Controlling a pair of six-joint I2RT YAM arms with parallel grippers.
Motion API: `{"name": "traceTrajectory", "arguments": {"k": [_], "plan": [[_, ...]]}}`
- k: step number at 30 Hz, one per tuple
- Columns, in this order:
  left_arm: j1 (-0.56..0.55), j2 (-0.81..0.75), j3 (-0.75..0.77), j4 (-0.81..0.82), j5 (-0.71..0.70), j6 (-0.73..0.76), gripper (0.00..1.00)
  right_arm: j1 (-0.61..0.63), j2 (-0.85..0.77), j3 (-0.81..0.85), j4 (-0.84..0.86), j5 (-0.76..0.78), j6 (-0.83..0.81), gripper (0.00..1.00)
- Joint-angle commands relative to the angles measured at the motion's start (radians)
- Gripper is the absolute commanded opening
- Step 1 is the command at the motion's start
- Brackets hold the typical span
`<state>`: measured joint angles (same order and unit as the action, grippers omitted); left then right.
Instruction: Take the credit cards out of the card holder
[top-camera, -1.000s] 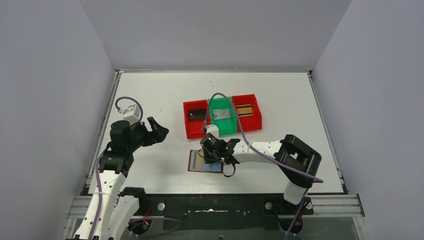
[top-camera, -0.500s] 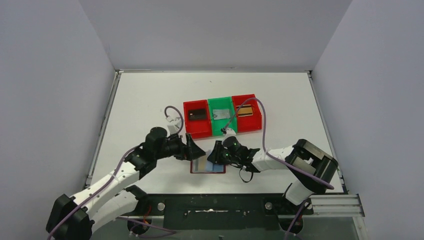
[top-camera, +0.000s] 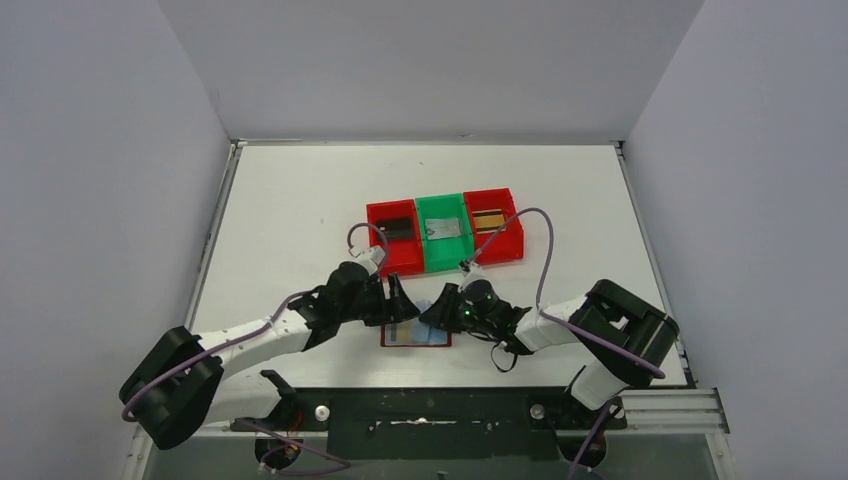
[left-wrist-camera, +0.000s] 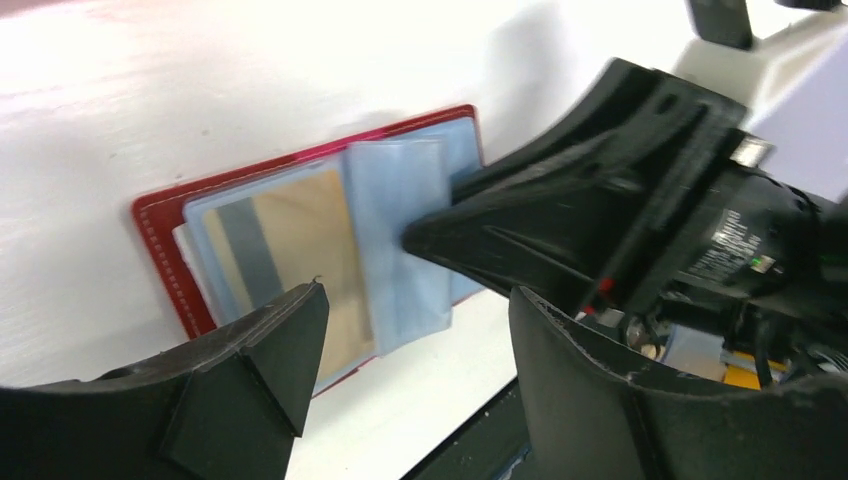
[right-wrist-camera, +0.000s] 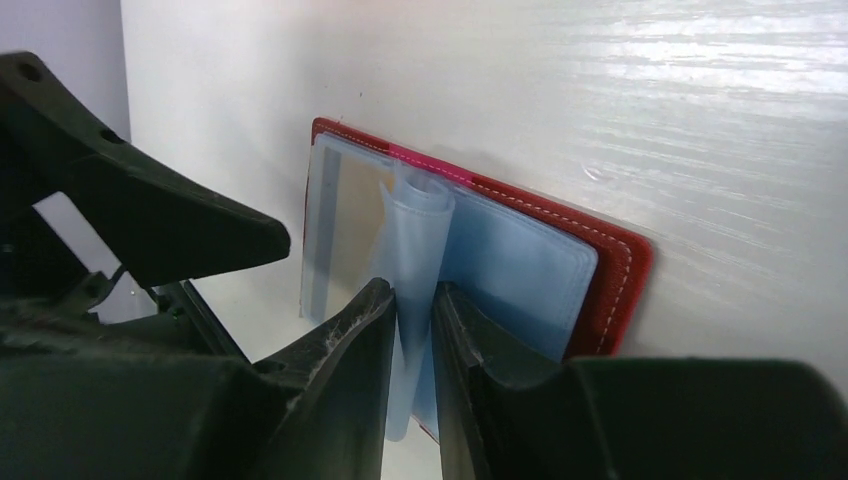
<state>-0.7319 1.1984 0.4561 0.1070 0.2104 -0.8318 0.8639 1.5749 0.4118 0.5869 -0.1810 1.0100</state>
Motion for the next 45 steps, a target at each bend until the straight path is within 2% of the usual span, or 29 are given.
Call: {"name": "traceTrajectory", "arguments": {"k": [1, 16, 22, 26, 31, 36, 38, 40, 42, 45], "plan": [[-0.005, 0.042, -0.015, 0.034, -0.091, -0.079, 0.65, -0.036, -0.020, -0.051, 0.055, 0.011, 0.060, 0.23], [-0.013, 0.179, -0.007, 0.211, 0.139, -0.109, 0.57, -0.061, 0.041, -0.082, 0.120, -0.012, 0.127, 0.24], [-0.022, 0.233, 0.019, 0.336, 0.229, -0.125, 0.53, -0.065, -0.002, -0.070, 0.102, -0.039, 0.136, 0.26], [-0.035, 0.260, 0.047, 0.391, 0.244, -0.132, 0.50, -0.066, -0.134, -0.053, -0.053, 0.032, 0.153, 0.34], [-0.052, 0.301, 0.078, 0.418, 0.253, -0.131, 0.49, -0.071, -0.356, -0.011, -0.392, 0.193, 0.129, 0.53], [-0.087, 0.381, 0.136, 0.431, 0.281, -0.122, 0.47, -0.076, -0.562, 0.025, -0.722, 0.418, 0.165, 0.60], [-0.101, 0.371, 0.143, 0.415, 0.232, -0.114, 0.42, -0.080, -0.638, 0.016, -0.746, 0.462, 0.137, 0.62], [-0.116, 0.286, 0.129, 0.376, 0.135, -0.096, 0.42, -0.086, -0.692, 0.008, -0.726, 0.462, 0.099, 0.66], [-0.118, 0.187, 0.123, 0.273, 0.029, -0.069, 0.44, -0.090, -0.710, 0.021, -0.715, 0.439, 0.080, 0.70], [-0.112, 0.026, 0.121, 0.061, -0.173, -0.043, 0.48, -0.088, -0.673, 0.066, -0.711, 0.398, 0.053, 0.71]]}}
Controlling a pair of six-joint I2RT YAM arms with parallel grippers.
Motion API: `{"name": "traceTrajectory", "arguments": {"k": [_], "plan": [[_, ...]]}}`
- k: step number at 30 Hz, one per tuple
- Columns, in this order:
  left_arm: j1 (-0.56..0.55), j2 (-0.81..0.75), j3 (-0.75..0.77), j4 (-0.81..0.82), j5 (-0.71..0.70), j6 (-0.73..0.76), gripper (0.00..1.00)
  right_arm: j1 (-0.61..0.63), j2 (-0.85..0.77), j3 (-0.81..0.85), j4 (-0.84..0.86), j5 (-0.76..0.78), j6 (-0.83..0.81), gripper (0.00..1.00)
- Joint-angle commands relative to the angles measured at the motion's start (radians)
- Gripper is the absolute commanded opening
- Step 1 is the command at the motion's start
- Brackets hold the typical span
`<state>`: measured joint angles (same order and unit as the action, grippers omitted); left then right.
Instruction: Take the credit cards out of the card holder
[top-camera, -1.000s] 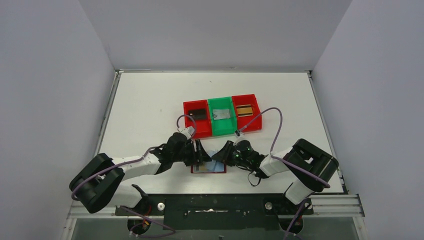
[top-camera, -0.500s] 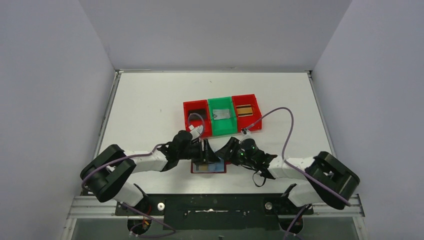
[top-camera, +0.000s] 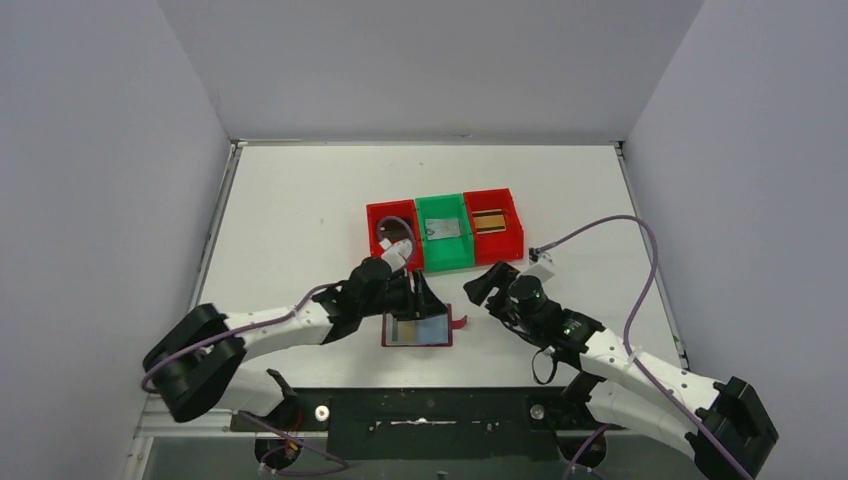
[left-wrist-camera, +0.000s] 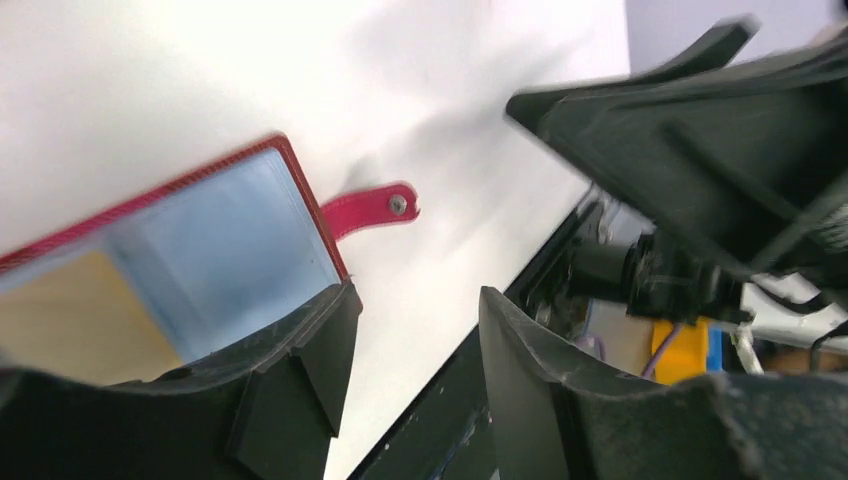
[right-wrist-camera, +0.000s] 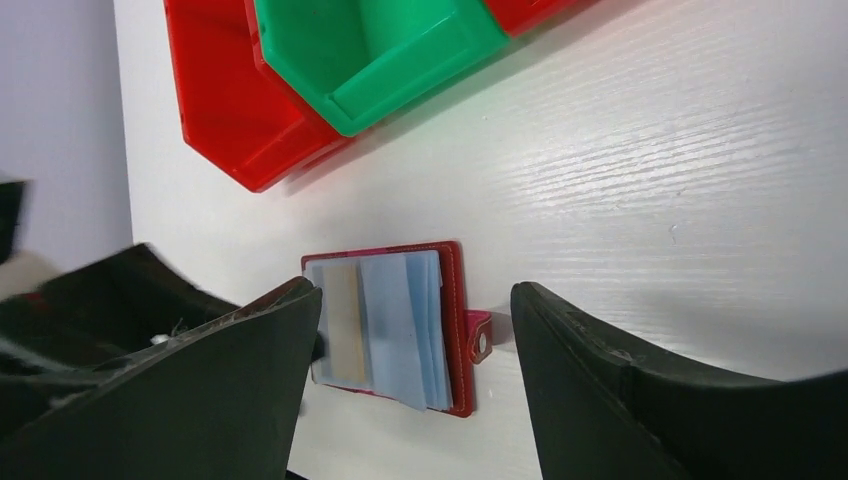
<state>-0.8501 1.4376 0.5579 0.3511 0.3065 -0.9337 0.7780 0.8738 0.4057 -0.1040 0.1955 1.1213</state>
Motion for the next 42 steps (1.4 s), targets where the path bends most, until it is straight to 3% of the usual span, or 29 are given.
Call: {"name": "traceTrajectory", "arguments": {"k": [1, 4, 7, 9, 13, 21, 32, 37, 42], "plan": [[0.009, -0.270, 0.012, -0.251, -0.339, 0.057, 0.49, 0.000, 0.056, 0.092, -0.022, 0.005, -0.069, 0.71], [0.034, -0.447, -0.027, -0.430, -0.537, 0.019, 0.50, 0.035, 0.157, 0.167, -0.023, -0.011, -0.118, 0.70], [0.078, -0.641, -0.072, -0.587, -0.663, -0.018, 0.58, 0.138, 0.290, 0.275, -0.094, 0.097, -0.119, 0.69], [0.128, -0.752, -0.082, -0.692, -0.707, -0.028, 0.61, 0.218, 0.371, 0.342, -0.127, 0.186, -0.117, 0.70], [0.226, -0.900, -0.069, -0.867, -0.739, -0.015, 0.67, 0.299, 0.573, 0.518, -0.230, 0.225, -0.103, 0.70], [0.259, -0.875, -0.022, -0.963, -0.722, -0.024, 0.71, 0.383, 0.871, 0.763, -0.354, 0.211, -0.108, 0.70], [0.260, -0.900, -0.038, -0.946, -0.712, -0.027, 0.72, 0.379, 1.023, 0.841, -0.415, 0.139, -0.121, 0.68], [0.261, -0.897, -0.044, -0.937, -0.698, -0.031, 0.72, 0.377, 1.058, 0.845, -0.466, 0.157, -0.093, 0.56], [0.260, -0.881, -0.051, -0.914, -0.680, -0.033, 0.72, 0.360, 1.035, 0.791, -0.419, 0.130, -0.089, 0.37]]}}
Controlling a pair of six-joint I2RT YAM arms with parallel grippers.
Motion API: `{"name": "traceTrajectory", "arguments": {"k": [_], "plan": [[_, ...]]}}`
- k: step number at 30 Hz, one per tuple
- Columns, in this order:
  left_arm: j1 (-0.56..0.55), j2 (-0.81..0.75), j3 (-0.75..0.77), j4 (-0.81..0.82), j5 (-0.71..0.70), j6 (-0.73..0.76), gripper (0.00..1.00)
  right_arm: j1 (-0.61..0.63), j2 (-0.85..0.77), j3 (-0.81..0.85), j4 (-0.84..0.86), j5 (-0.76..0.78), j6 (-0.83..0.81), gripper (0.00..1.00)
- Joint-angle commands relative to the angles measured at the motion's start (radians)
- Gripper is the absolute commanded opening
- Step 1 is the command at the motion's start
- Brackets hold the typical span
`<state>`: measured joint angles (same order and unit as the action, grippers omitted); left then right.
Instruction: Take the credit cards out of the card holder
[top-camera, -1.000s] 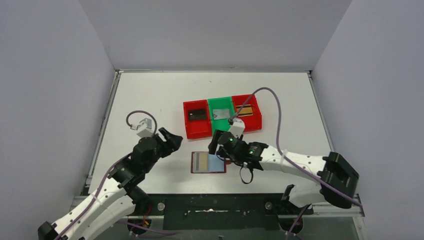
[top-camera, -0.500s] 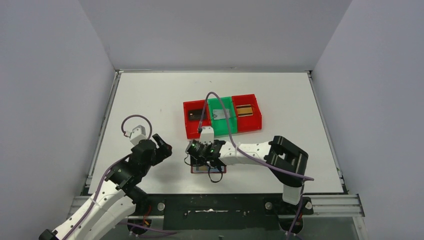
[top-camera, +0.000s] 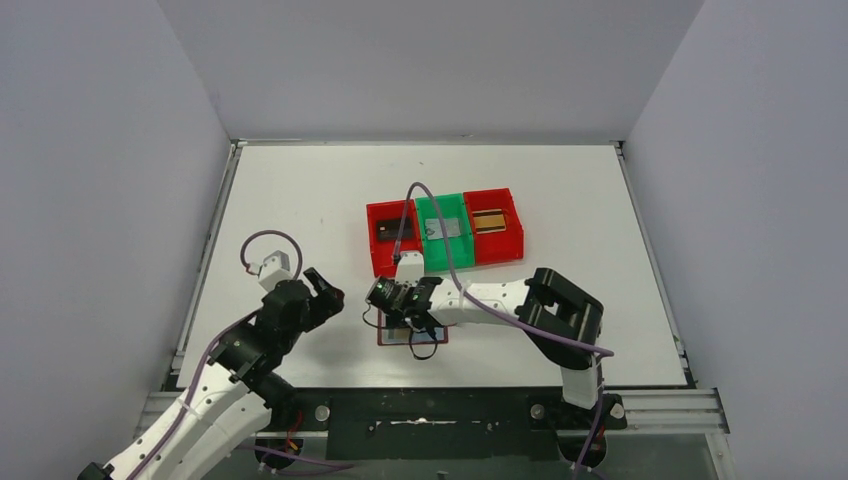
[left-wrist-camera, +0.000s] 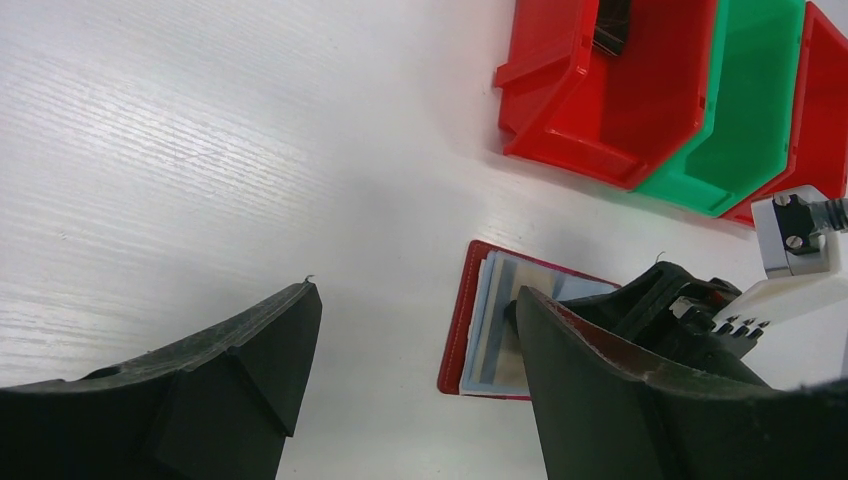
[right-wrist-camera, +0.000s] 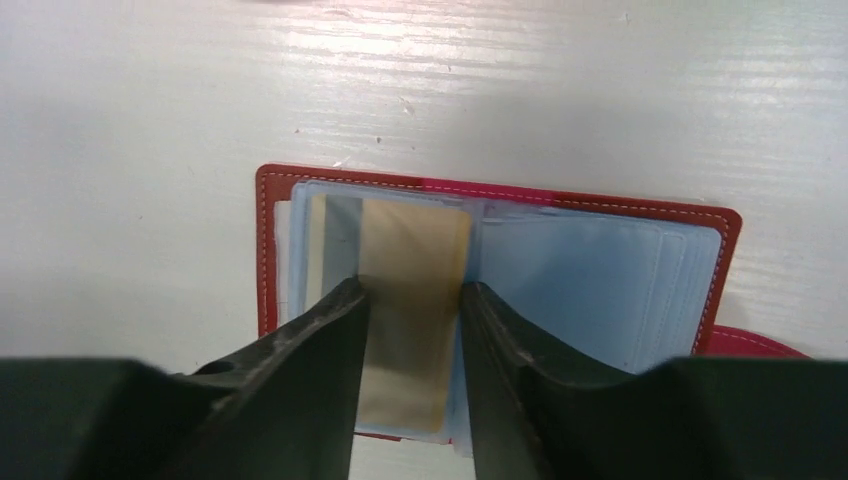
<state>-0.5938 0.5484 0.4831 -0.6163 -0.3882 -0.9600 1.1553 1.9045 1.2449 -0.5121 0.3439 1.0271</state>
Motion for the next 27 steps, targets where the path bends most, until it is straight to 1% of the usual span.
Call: {"name": "traceTrajectory", "arguments": {"k": [1, 4, 7, 12, 17, 20, 22, 24, 25, 26, 27], "plan": [[0.004, 0.015, 0.021, 0.064, 0.024, -0.005, 0.72, -0.025, -0.002, -0.064, 0.003, -0.030, 0.006, 0.33], [0.003, 0.038, 0.016, 0.086, 0.053, -0.005, 0.72, -0.050, -0.031, -0.119, 0.061, -0.068, 0.005, 0.25], [0.004, 0.064, 0.010, 0.115, 0.084, -0.001, 0.72, -0.068, -0.063, -0.184, 0.155, -0.117, -0.011, 0.15], [0.005, 0.118, -0.007, 0.197, 0.168, 0.017, 0.72, -0.097, -0.069, -0.224, 0.192, -0.157, 0.000, 0.00], [0.005, 0.182, -0.018, 0.270, 0.246, 0.033, 0.72, -0.122, -0.104, -0.289, 0.253, -0.183, 0.015, 0.00], [0.005, 0.212, -0.020, 0.292, 0.271, 0.038, 0.72, -0.143, -0.154, -0.358, 0.365, -0.249, 0.004, 0.00], [0.006, 0.221, -0.022, 0.302, 0.277, 0.037, 0.72, -0.165, -0.189, -0.416, 0.486, -0.324, -0.010, 0.00], [0.005, 0.222, -0.022, 0.305, 0.279, 0.038, 0.72, -0.179, -0.217, -0.456, 0.572, -0.369, -0.008, 0.00], [0.006, 0.220, -0.021, 0.303, 0.278, 0.038, 0.72, -0.180, -0.227, -0.458, 0.586, -0.371, -0.018, 0.00], [0.007, 0.215, -0.018, 0.295, 0.273, 0.039, 0.72, -0.176, -0.235, -0.441, 0.566, -0.351, -0.033, 0.00], [0.008, 0.207, -0.014, 0.285, 0.264, 0.040, 0.72, -0.159, -0.240, -0.401, 0.516, -0.321, -0.054, 0.04]]}}
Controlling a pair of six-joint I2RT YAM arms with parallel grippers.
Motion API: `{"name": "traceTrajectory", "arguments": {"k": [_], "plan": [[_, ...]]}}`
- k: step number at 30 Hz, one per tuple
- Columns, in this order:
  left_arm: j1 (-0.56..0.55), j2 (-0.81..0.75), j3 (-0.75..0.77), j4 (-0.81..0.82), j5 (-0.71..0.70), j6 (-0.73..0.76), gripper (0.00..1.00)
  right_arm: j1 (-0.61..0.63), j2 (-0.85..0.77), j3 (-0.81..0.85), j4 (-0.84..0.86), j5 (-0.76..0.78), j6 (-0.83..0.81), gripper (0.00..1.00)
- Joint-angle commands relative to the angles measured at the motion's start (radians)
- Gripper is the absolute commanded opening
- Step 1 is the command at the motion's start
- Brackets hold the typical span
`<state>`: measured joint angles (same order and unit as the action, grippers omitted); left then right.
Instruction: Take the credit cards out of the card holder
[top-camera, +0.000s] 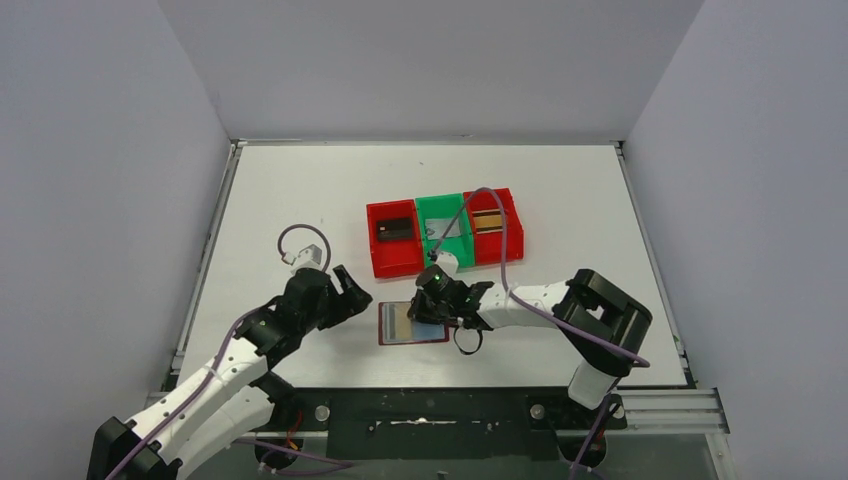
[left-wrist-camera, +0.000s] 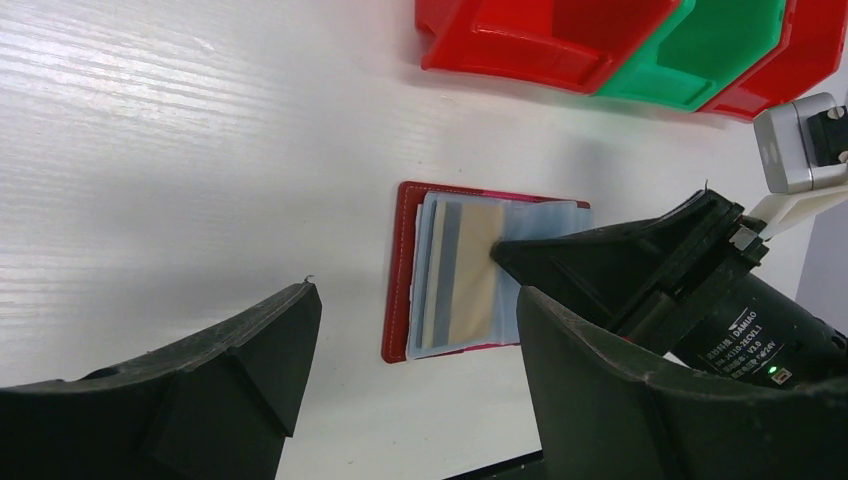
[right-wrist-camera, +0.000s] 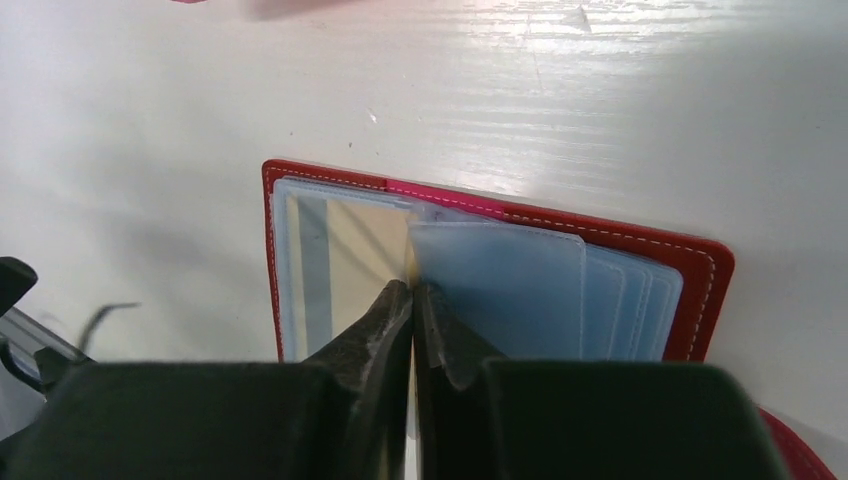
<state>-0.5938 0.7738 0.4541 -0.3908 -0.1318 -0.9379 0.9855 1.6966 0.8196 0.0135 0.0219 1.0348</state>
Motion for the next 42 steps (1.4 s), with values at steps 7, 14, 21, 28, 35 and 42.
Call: {"name": "traceTrajectory", "arguments": {"k": [7, 14, 21, 28, 35, 42], "plan": [[0.009, -0.171, 0.052, -0.076, -0.177, -0.031, 0.72, 0.155, 0.105, 0.381, -0.467, 0.322, -0.079, 0.55], [0.010, -0.296, 0.071, -0.179, -0.265, -0.066, 0.72, 0.193, 0.167, 0.449, -0.540, 0.377, -0.046, 0.62], [0.010, -0.304, 0.073, -0.192, -0.277, -0.072, 0.72, 0.202, 0.201, 0.469, -0.570, 0.376, -0.045, 0.62], [0.010, -0.290, 0.074, -0.185, -0.263, -0.069, 0.72, 0.200, 0.285, 0.500, -0.627, 0.356, -0.037, 0.55], [0.010, -0.271, 0.070, -0.167, -0.241, -0.063, 0.72, 0.190, 0.272, 0.462, -0.595, 0.338, -0.034, 0.23], [0.010, -0.217, 0.057, -0.111, -0.178, -0.042, 0.72, 0.137, 0.210, 0.355, -0.454, 0.243, -0.048, 0.00]]}}
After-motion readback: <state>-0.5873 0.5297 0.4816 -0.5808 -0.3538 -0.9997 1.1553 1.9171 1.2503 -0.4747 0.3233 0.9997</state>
